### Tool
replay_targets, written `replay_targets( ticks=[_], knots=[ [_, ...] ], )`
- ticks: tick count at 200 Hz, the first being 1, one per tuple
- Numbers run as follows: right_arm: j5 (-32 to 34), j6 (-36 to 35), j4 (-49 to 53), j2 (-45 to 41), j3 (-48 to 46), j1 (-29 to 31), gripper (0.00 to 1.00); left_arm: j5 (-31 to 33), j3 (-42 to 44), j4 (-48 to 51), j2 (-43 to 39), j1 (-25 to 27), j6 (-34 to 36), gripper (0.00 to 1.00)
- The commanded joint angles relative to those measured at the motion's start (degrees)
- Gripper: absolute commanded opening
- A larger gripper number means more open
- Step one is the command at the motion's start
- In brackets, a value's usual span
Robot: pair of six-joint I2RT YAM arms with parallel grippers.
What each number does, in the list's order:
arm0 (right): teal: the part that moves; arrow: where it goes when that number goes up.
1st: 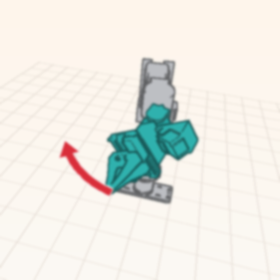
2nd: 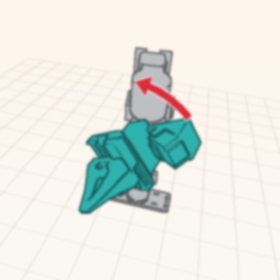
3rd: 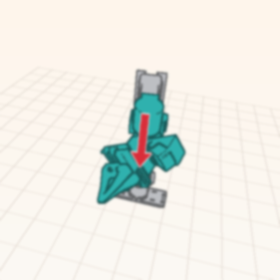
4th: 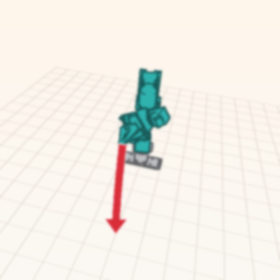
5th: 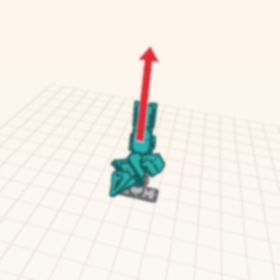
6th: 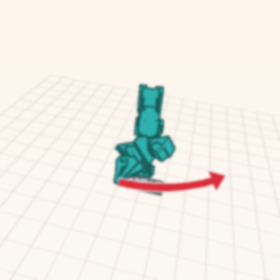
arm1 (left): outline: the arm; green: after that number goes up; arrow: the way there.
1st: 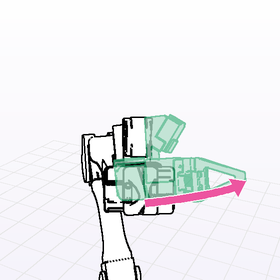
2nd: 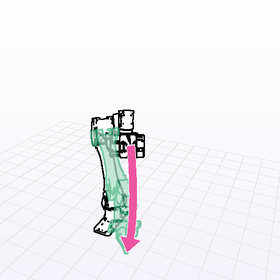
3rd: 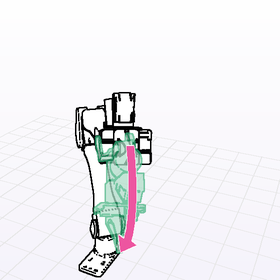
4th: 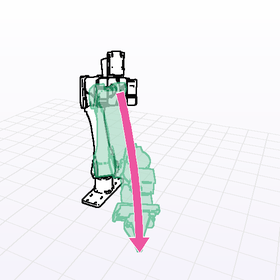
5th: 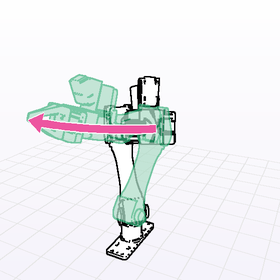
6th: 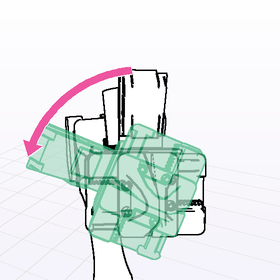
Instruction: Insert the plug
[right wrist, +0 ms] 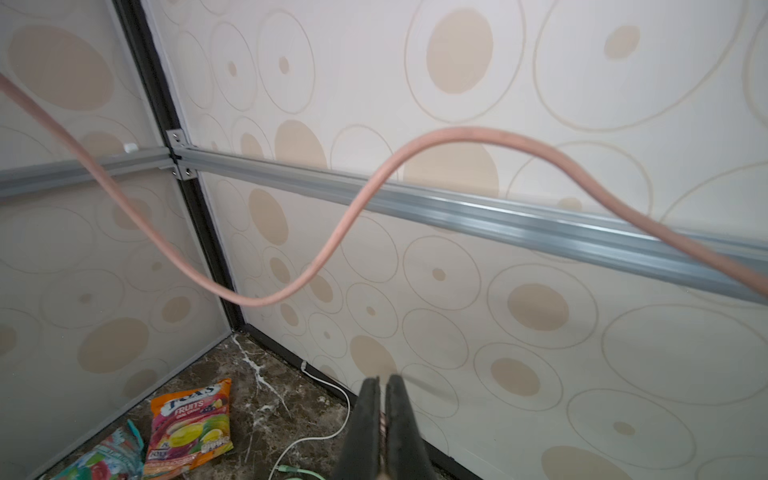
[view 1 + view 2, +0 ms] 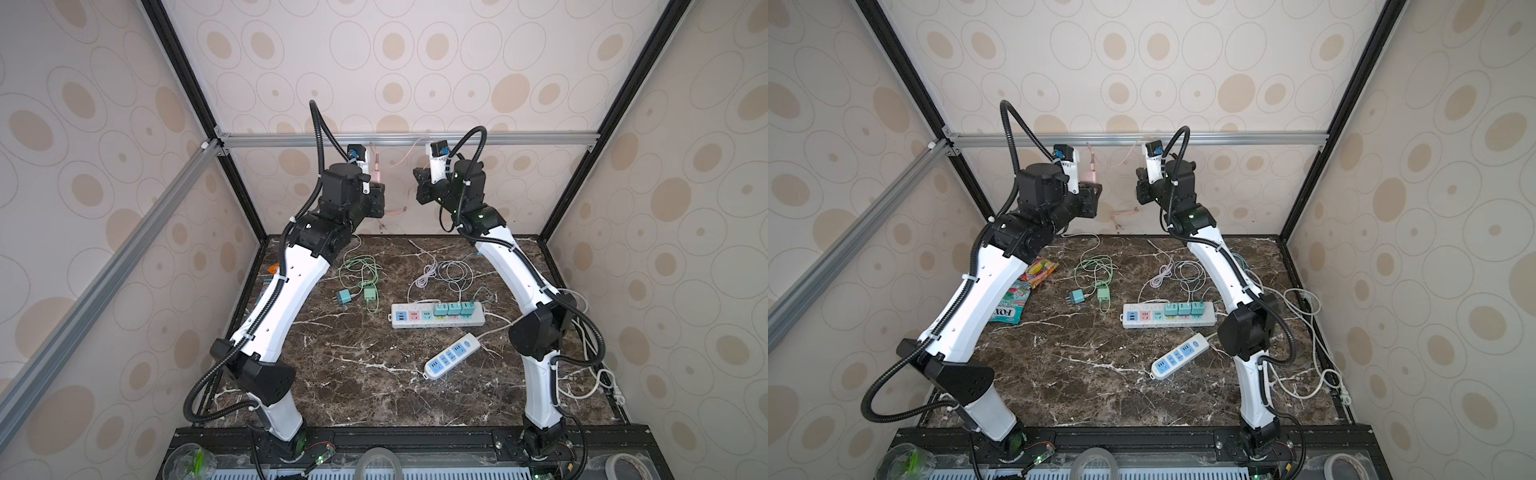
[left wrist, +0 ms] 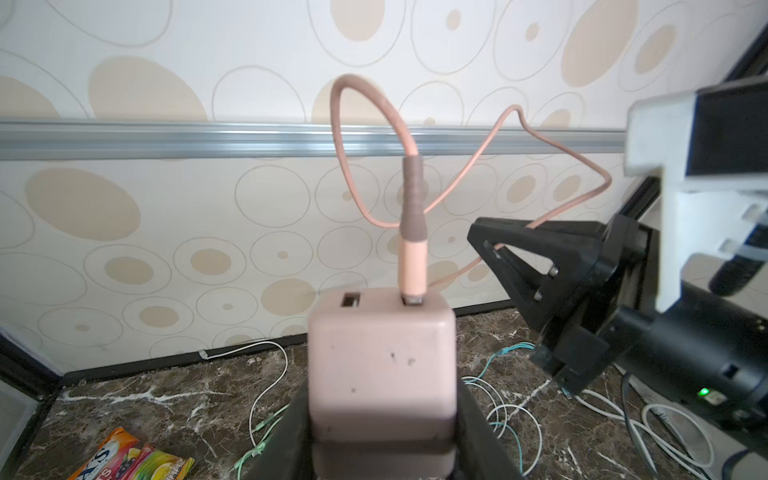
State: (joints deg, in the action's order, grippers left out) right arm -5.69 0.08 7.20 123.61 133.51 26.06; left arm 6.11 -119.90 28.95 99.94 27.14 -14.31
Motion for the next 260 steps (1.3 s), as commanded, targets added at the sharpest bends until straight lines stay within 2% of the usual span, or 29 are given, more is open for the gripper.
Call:
replay_targets(
  ticks=[1, 52, 69, 92, 103, 112, 138, 157, 166, 197, 220, 245, 260],
  knots=[
    [2.3, -1.6, 2.3, 4.5, -0.2, 0.1, 0.04, -3.4, 0.4, -2.7, 3.5, -0.6, -0.3, 0.0],
    [-1.4, -2.1, 5.5, 6.2, -7.9, 0.0, 0.07, -4.9, 6.1, -3.3, 6.9, -0.6, -2.5, 0.0],
    [-3.4, -2.5, 5.8, 5.1, -11.2, 0.0, 0.12, -6.1, 9.3, -4.0, 7.0, -0.6, -3.3, 0.0],
    [-8.0, -5.0, 7.8, 3.1, -14.6, -0.2, 0.33, -5.1, 11.8, -3.0, 7.4, -0.6, -3.6, 0.0],
    [-8.5, -6.1, 10.3, 2.3, -15.1, -0.4, 0.51, -3.3, 11.9, -1.7, 7.9, -0.6, -3.7, 0.0],
    [-8.9, -6.8, 12.4, 1.6, -15.7, -0.7, 0.61, -1.7, 11.9, -0.8, 8.3, -0.6, -3.8, 0.0],
    [-10.4, -11.1, 18.0, -2.6, -20.1, -1.8, 0.8, 1.2, 11.0, 0.2, 9.3, -0.6, -4.0, 0.0],
    [-10.3, -12.3, 19.9, -7.9, -26.0, -3.1, 0.86, 1.2, 10.9, 0.5, 9.6, -0.9, -3.0, 0.0],
    [-11.4, -12.3, 20.7, -10.7, -28.9, -4.1, 1.0, 1.1, 11.1, 0.5, 9.8, -0.9, -2.5, 0.0],
    [-14.2, -11.7, 25.9, -19.2, -36.6, -5.8, 1.0, 0.5, 13.3, 1.9, 9.1, -0.9, 0.1, 0.0],
    [-18.7, -10.5, 29.0, -23.6, -41.2, -5.8, 1.0, -0.3, 17.0, 2.2, 7.5, -1.0, 1.8, 0.0],
    [-18.6, -5.7, 28.2, -27.8, -46.1, -5.7, 0.99, -1.8, 23.3, 1.2, 4.2, -0.9, 4.4, 0.0],
    [-23.4, -5.4, 29.4, -29.5, -47.1, -5.7, 0.99, -3.5, 28.7, -1.4, 1.0, -0.9, 7.5, 0.0]
  ],
)
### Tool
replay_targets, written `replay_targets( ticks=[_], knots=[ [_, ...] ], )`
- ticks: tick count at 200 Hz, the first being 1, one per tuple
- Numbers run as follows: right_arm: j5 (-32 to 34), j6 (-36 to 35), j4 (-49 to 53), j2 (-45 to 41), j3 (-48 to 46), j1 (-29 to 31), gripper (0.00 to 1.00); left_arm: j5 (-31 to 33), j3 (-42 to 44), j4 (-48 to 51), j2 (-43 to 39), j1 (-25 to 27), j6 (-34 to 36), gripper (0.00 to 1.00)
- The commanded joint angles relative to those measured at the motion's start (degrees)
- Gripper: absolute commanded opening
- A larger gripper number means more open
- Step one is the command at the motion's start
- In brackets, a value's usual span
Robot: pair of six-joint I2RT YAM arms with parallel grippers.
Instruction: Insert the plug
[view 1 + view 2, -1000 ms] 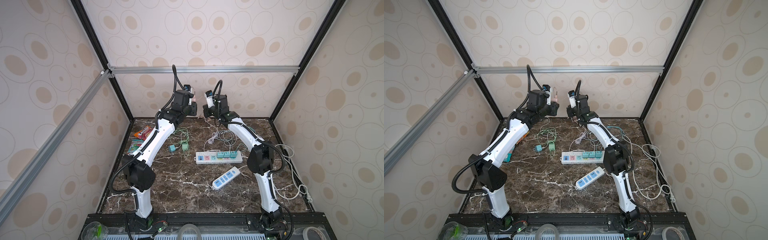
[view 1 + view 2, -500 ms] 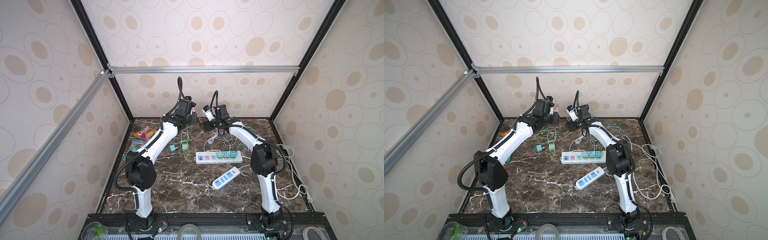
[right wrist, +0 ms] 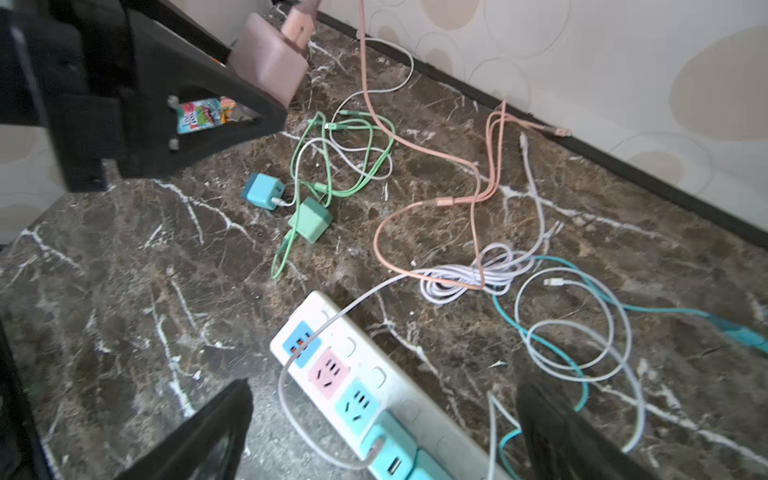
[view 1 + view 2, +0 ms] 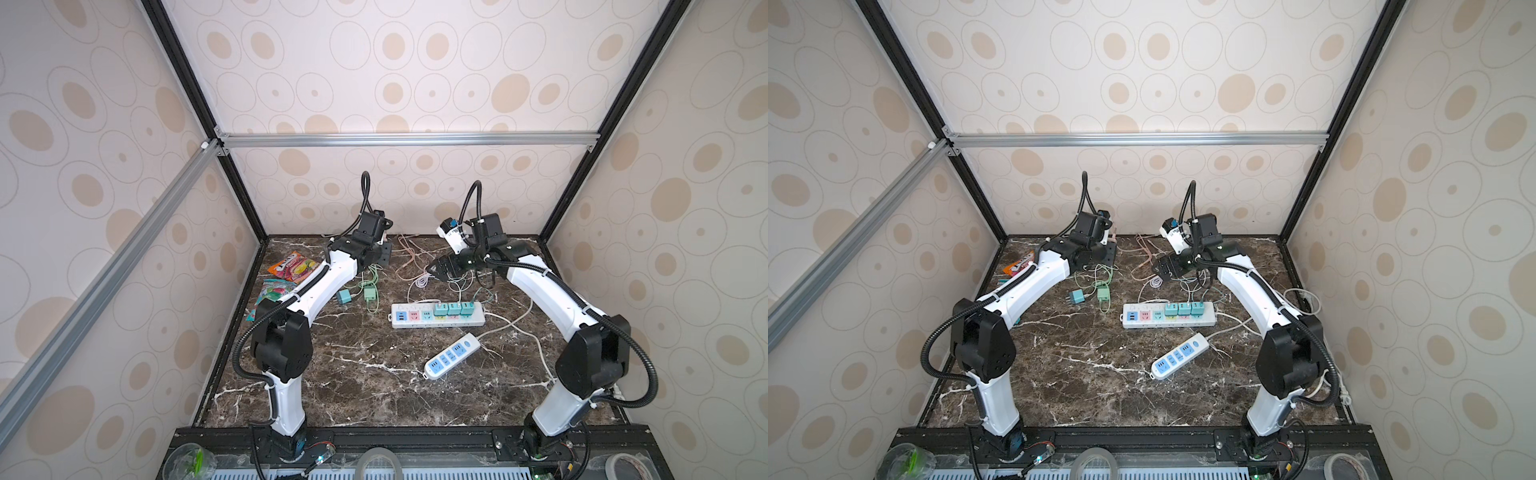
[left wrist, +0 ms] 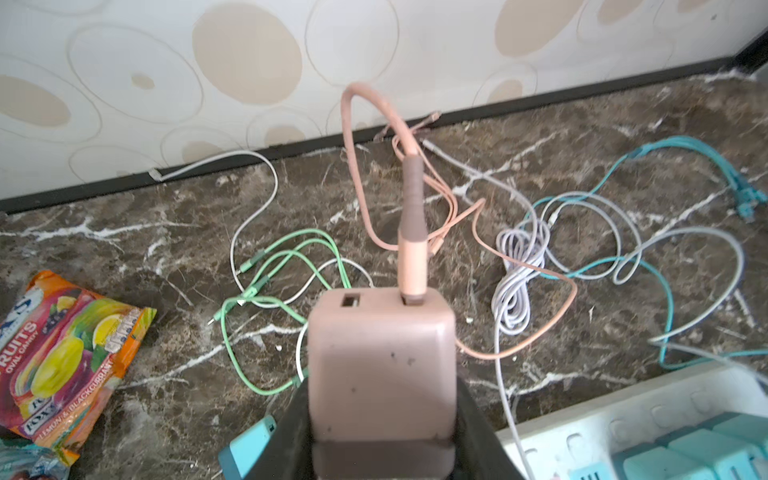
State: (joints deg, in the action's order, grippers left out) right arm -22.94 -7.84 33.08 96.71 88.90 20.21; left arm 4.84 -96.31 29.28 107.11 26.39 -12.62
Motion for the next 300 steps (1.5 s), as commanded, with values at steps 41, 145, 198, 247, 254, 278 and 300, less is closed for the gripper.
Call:
replay_targets(
  ticks=[41, 145, 198, 247, 254, 278, 300],
  knots=[
    [-12.8, 9.8, 7.3, -1.9, -0.4, 0.4, 0.97, -6.1, 14.9, -9.3, -11.4, 0.0, 13.4, 0.0],
    [-14.9, 11.7, 1.2, 0.9, -6.7, 11.5, 0.58, -6.0, 22.0, -16.4, -15.5, -0.7, 10.9, 0.0],
    [-16.0, 12.6, 4.1, 6.5, 2.2, 12.1, 0.61, -15.1, 29.6, -22.4, -19.6, -0.6, 25.6, 0.0],
    [-19.0, 17.9, 5.3, 11.1, 9.3, 10.1, 0.62, -17.0, 42.9, -41.4, -26.7, 1.0, 39.0, 0.0],
    [-21.0, 18.0, 4.7, 11.5, 9.4, 10.0, 0.63, -16.5, 44.1, -43.3, -27.2, 1.7, 40.7, 0.0],
    [-24.7, 18.4, 4.8, 12.8, 10.0, 10.0, 0.64, -15.2, 44.7, -44.7, -27.4, 3.0, 42.6, 0.0],
    [-25.0, 17.5, 4.9, 13.3, 9.8, 10.0, 0.64, -16.3, 45.6, -45.0, -27.5, 3.3, 43.2, 0.0]
  ],
)
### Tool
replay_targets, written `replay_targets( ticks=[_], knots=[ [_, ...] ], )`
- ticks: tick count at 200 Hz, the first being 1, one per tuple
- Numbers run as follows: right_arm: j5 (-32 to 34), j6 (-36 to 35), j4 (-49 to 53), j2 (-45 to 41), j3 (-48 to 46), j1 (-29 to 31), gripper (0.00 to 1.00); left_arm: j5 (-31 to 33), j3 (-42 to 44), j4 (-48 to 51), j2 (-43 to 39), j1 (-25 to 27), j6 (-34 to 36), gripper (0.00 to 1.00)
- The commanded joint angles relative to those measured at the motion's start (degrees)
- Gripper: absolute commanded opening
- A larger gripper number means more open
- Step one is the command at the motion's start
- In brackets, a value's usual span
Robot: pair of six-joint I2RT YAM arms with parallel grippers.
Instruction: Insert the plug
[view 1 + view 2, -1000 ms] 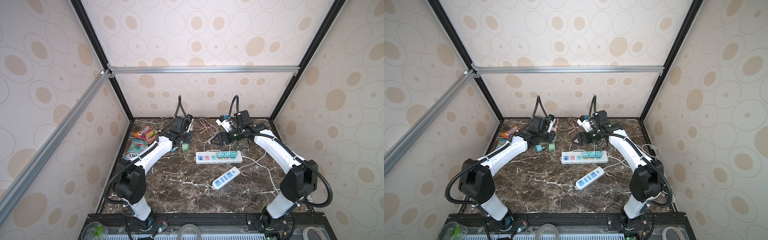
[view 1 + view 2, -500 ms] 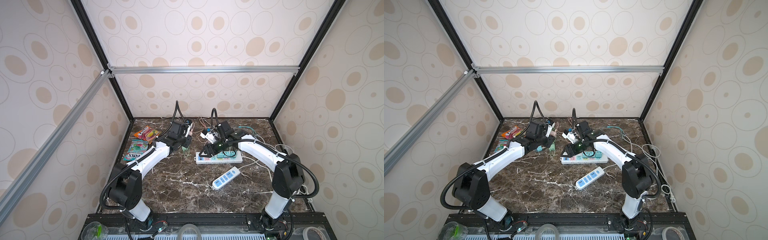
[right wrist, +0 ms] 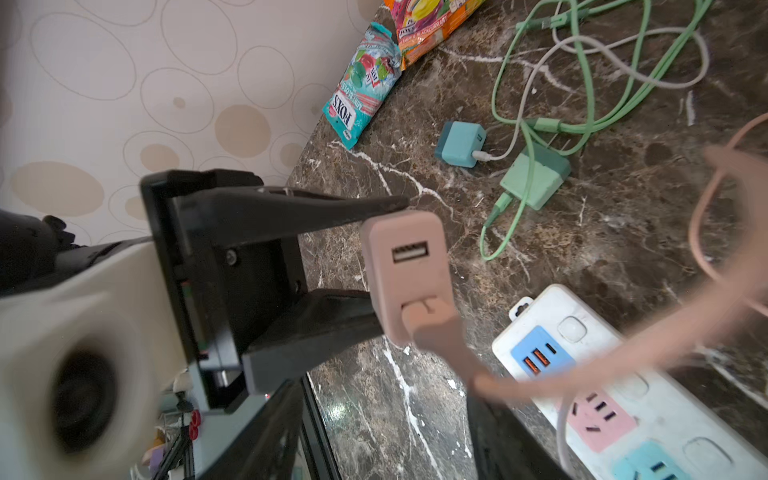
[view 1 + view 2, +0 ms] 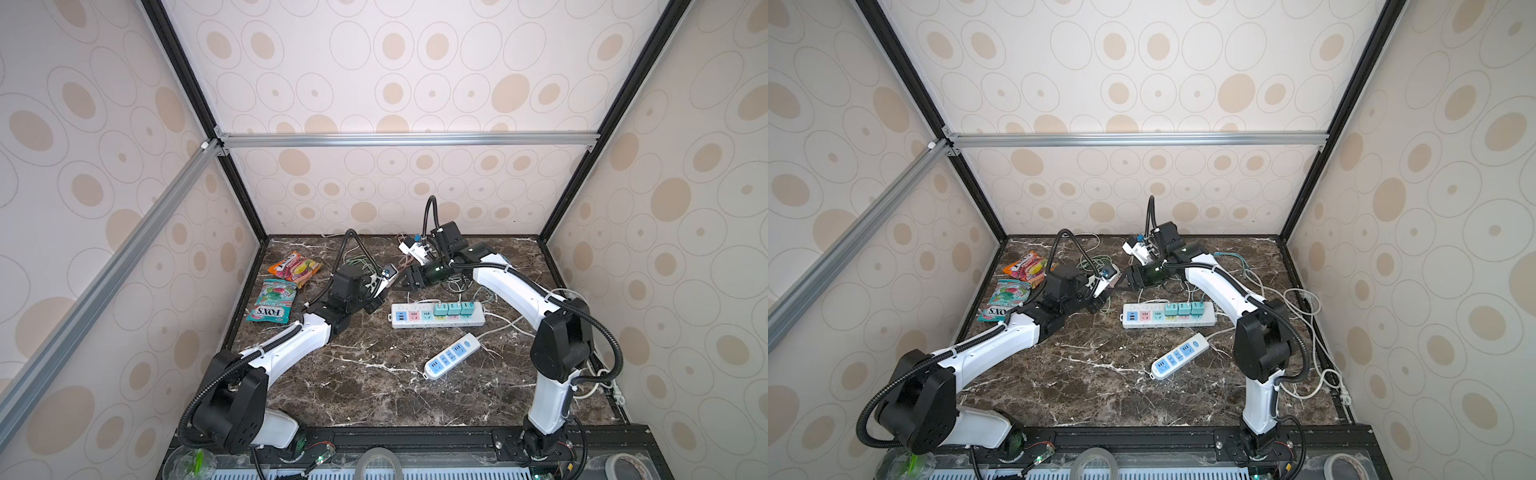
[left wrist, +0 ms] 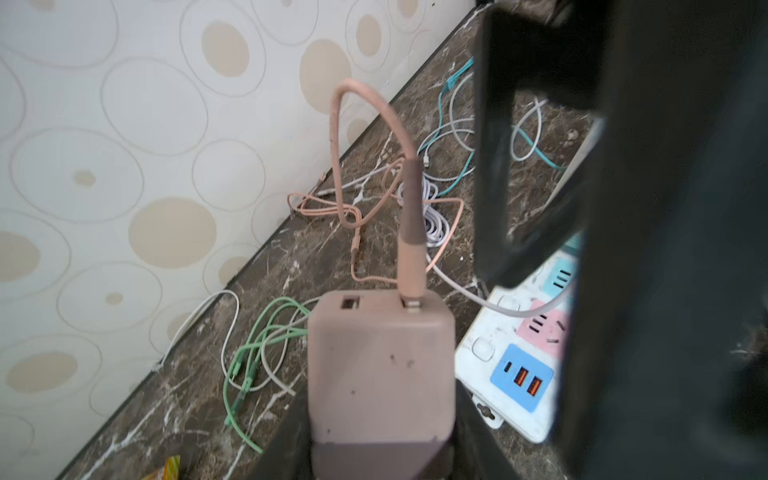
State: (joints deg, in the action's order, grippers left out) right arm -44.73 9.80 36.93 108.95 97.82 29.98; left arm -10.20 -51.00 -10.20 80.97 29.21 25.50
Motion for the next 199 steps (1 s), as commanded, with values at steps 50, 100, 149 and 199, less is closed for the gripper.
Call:
replay_targets(
  ticks=[50, 100, 149, 199],
  knots=[
    [-1.1, 0.6, -1.7, 0.5, 0.5, 0.2, 0.62, -4.3, 3.3, -8.4, -2.8, 0.7, 6.8, 0.0],
    [-3.5, -0.8, -1.7, -0.4, 0.9, -1.3, 0.56, -5.8, 4.2, -7.5, -4.3, 0.7, 8.1, 0.0],
    [-5.0, -2.2, -1.4, -0.1, 1.2, -1.3, 0.5, -6.8, 4.1, -7.0, -4.4, 0.7, 8.8, 0.0],
    [-6.6, -1.0, -3.0, 0.7, 1.8, -1.2, 0.41, -8.2, 3.9, -6.7, -4.4, 0.7, 9.1, 0.0]
  ],
)
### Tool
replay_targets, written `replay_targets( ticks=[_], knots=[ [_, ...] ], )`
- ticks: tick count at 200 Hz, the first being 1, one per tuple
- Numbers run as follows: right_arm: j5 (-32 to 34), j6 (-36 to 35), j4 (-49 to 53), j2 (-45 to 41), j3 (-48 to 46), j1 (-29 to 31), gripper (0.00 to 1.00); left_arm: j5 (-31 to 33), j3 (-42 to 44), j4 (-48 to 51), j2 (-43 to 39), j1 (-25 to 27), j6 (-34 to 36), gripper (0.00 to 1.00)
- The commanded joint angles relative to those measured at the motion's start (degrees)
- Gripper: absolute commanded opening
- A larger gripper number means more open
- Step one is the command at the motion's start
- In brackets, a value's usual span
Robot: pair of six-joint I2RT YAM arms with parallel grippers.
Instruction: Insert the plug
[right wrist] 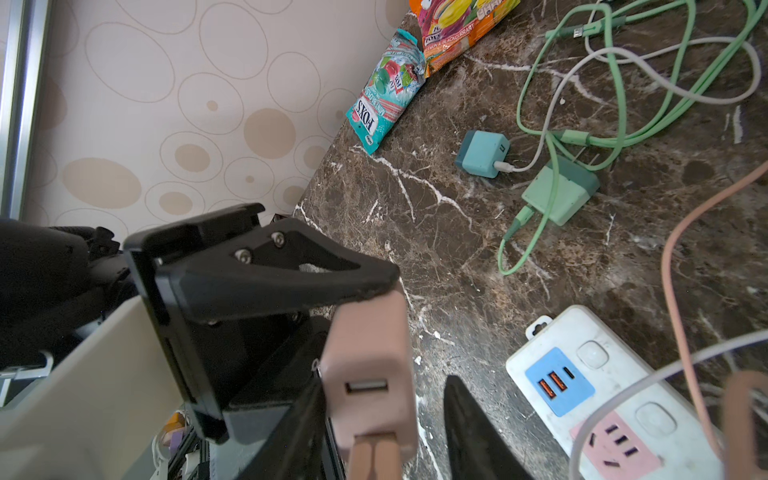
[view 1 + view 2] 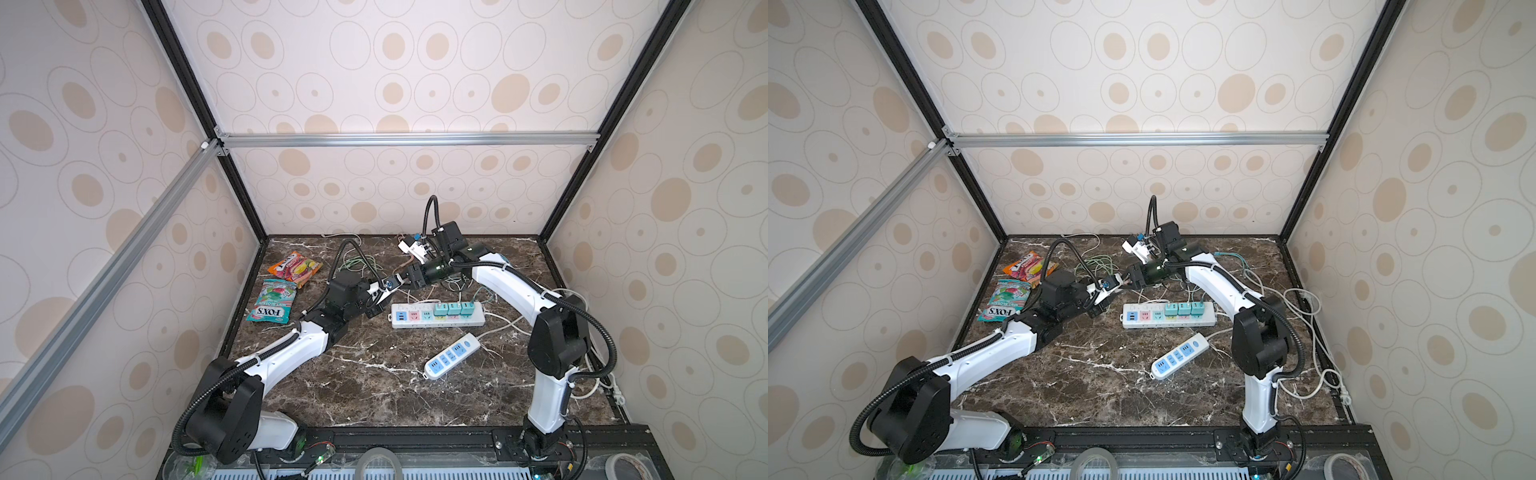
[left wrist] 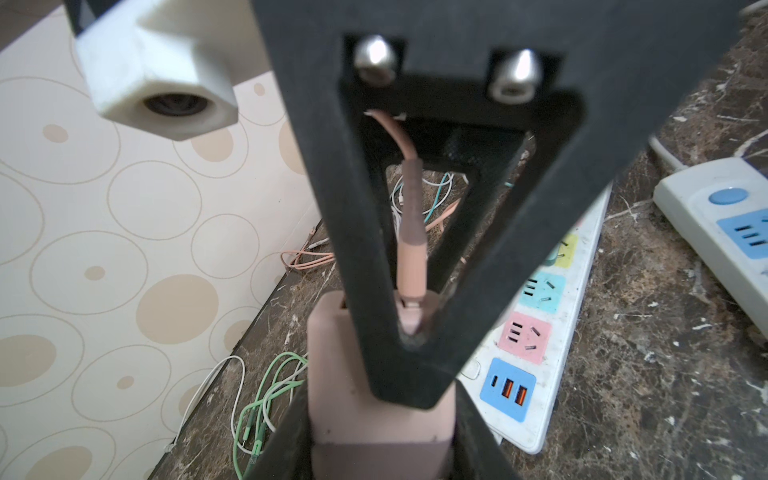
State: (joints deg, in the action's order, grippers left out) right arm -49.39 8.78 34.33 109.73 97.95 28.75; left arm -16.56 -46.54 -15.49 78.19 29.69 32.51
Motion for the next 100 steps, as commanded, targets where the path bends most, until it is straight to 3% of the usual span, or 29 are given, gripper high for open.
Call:
replay_targets(
  ticks=[1, 60, 64, 74, 78, 100],
  knots=[
    [-1.9, 0.0, -0.4, 0.0, 1.7, 0.0, 0.41, -1.8, -0.6, -1.4, -1.6, 0.2, 2.1, 0.0],
    [2.1, -4.8, 2.2, -1.7, 0.7, 0.0, 0.08, -2.5, -0.2, -2.4, -1.7, 0.2, 0.4, 0.0],
    [3.0, -5.8, 2.7, -2.0, 0.7, 0.0, 0.06, -2.2, 0.0, -2.7, -1.8, 0.2, -0.6, 0.11],
    [4.8, -8.1, 3.8, -2.8, 0.7, -0.1, 0.03, -1.0, 0.8, -4.2, -1.9, 0.1, -3.0, 0.52],
    [5.3, -9.1, 4.1, -3.1, 0.7, -0.1, 0.02, -0.4, 1.3, -4.8, -2.0, 0.1, -4.3, 0.64],
    [7.1, -12.8, 4.2, -5.3, -0.1, -0.3, 0.01, 1.8, 3.5, -6.6, -2.2, -0.4, -10.6, 0.98]
  ],
)
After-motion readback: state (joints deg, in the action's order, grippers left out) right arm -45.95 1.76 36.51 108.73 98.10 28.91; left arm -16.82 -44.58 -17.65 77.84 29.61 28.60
